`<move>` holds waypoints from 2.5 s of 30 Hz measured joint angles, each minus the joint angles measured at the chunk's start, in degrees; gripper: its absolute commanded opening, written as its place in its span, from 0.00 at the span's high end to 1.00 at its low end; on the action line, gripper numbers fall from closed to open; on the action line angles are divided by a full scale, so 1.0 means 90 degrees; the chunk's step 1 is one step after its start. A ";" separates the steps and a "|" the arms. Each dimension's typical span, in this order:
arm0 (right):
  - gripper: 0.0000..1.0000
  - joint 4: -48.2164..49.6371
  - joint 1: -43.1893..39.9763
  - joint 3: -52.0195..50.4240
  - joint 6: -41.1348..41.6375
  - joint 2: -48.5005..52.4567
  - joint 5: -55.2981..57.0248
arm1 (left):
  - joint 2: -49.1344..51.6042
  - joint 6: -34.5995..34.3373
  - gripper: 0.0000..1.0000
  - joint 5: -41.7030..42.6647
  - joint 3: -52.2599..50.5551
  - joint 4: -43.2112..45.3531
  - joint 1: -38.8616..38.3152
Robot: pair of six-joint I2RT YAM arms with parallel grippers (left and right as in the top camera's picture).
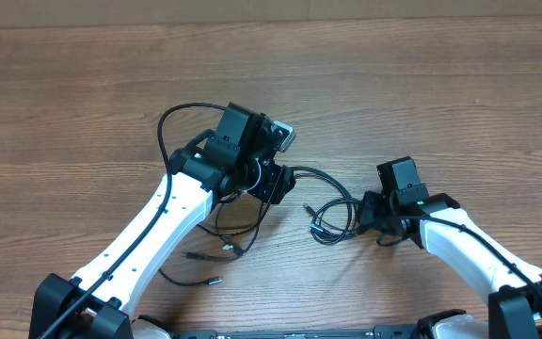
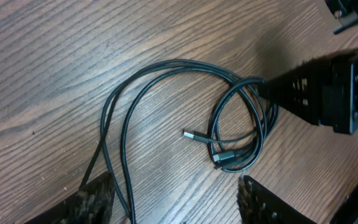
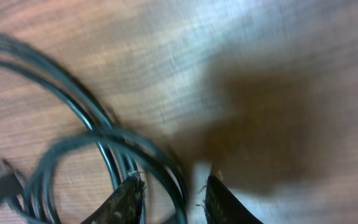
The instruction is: Untangle cables
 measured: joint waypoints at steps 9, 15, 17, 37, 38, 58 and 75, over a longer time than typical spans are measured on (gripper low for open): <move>0.80 -0.0389 -0.0015 0.0002 -0.0423 0.0007 0.0311 | 0.0000 0.0002 0.39 -0.0012 0.0000 -0.0002 0.0000; 0.80 -0.0542 -0.0015 0.0002 -0.0491 0.0007 0.0549 | 0.0000 0.0002 0.39 -0.0022 0.0000 0.0000 0.0000; 0.80 -0.0515 -0.0015 0.0002 -0.0515 0.0007 0.0517 | 0.0000 0.0002 0.39 -0.0022 0.0000 0.0000 0.0000; 0.95 -0.0238 -0.0015 -0.0124 -0.0527 0.0005 -0.0182 | 0.0000 -0.0002 0.38 -0.0019 0.0000 0.0005 0.0000; 0.96 -0.0209 -0.0015 -0.0131 -0.0505 0.0005 -0.0177 | 0.0000 0.0000 0.39 -0.0019 0.0000 0.0007 0.0000; 0.96 -0.0522 -0.0015 0.0685 -0.0629 -0.0301 -0.0464 | 0.0000 -0.0029 0.34 -0.0019 0.0000 0.0000 0.0000; 0.96 -0.0641 -0.0015 0.1501 -0.0697 -0.1185 -0.1690 | 0.0000 -0.0228 0.37 0.0823 0.0000 0.0287 0.0000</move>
